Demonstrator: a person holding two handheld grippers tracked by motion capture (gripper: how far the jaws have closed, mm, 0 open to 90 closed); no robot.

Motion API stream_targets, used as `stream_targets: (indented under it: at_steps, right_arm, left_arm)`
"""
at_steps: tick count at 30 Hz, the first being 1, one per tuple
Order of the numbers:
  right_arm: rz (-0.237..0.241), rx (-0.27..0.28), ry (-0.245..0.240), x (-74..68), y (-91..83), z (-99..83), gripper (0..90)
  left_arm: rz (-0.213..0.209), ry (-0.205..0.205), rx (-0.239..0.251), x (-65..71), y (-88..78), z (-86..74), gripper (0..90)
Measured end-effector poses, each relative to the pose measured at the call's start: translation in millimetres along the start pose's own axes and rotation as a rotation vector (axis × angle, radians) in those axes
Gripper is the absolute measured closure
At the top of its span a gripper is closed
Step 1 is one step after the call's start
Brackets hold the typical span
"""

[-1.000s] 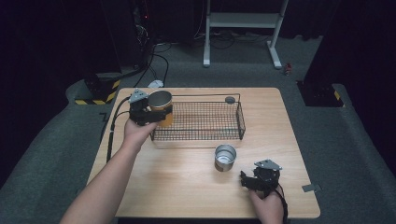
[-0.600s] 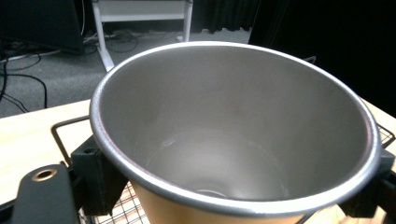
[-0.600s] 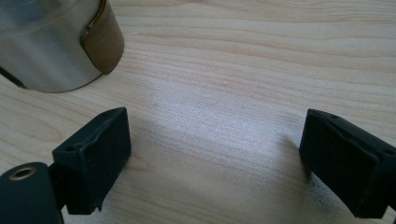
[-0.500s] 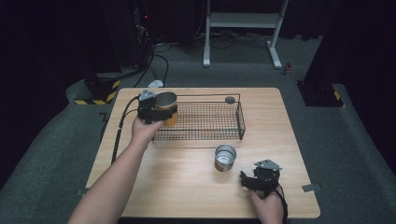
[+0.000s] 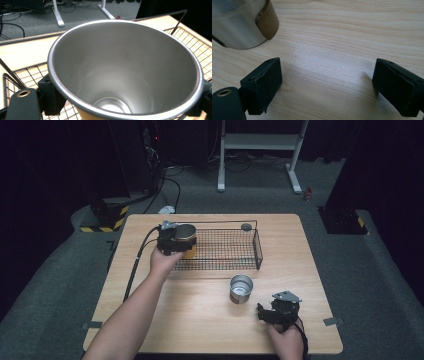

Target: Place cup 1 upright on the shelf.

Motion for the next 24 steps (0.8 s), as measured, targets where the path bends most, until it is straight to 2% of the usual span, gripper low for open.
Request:
stream_targets:
  at_steps: [9,21,24]
  right_arm:
    - [0.000,0.000,-0.001,0.0,0.0,0.0,8.9]
    - [0.002,0.000,-0.001,-0.2,-0.1,0.0,9.0]
    - [0.002,-0.002,-0.002,-0.2,-0.2,0.0,9.0]
  left_arm:
    - [0.022,0.002,-0.051,0.4,15.7,-9.9,14.7]
    - [0.048,0.007,-0.101,1.2,24.2,-15.1,14.6]
    - [0.060,0.009,-0.134,2.0,27.8,-19.8,14.7]
Point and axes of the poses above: each handheld gripper's, and its own axes: y roughly forward along the jaws, z roughly out of its top, x roughly to its right, the point moved 4 cm from there along y, roughly forward along the jaws, and after that the axes turned 9 degrees about -z, right-handed, at the moved point
